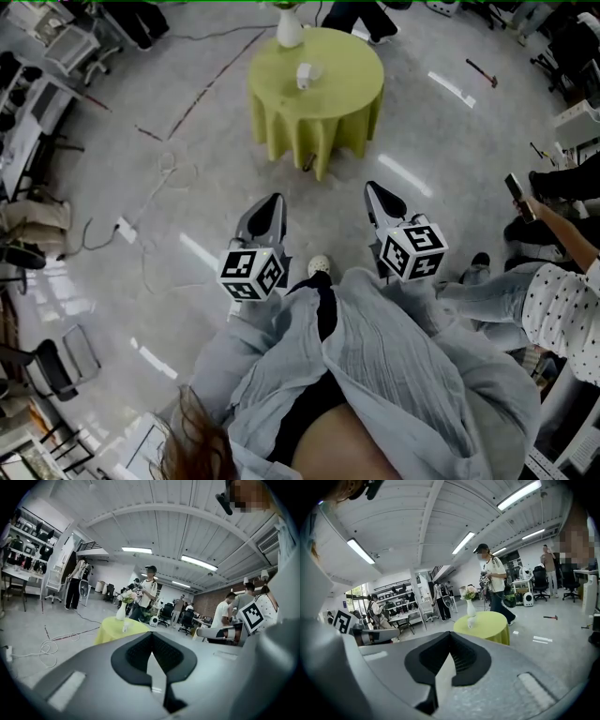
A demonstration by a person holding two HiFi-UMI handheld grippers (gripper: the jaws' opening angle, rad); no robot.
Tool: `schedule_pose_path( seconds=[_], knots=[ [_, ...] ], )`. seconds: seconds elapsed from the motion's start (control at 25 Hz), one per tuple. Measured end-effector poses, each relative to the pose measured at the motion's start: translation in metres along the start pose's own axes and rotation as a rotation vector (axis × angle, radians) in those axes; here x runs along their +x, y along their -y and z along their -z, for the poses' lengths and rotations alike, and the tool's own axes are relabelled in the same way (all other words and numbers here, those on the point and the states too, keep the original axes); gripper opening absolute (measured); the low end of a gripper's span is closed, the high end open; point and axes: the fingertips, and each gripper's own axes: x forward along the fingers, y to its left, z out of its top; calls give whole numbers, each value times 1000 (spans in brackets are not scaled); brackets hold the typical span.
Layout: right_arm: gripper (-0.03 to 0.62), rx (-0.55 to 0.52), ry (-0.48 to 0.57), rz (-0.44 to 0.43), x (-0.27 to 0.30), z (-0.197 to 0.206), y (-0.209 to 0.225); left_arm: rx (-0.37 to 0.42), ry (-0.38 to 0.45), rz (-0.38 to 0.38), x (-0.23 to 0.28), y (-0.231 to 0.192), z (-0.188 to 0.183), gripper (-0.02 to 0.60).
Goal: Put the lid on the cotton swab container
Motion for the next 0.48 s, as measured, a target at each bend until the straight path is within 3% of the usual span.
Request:
schedule_pose_path(
  seconds=[0.48],
  knots=[
    [2, 10, -18, 20, 25, -1, -3, -7, -15, 9, 10, -28, -3, 15]
  ],
)
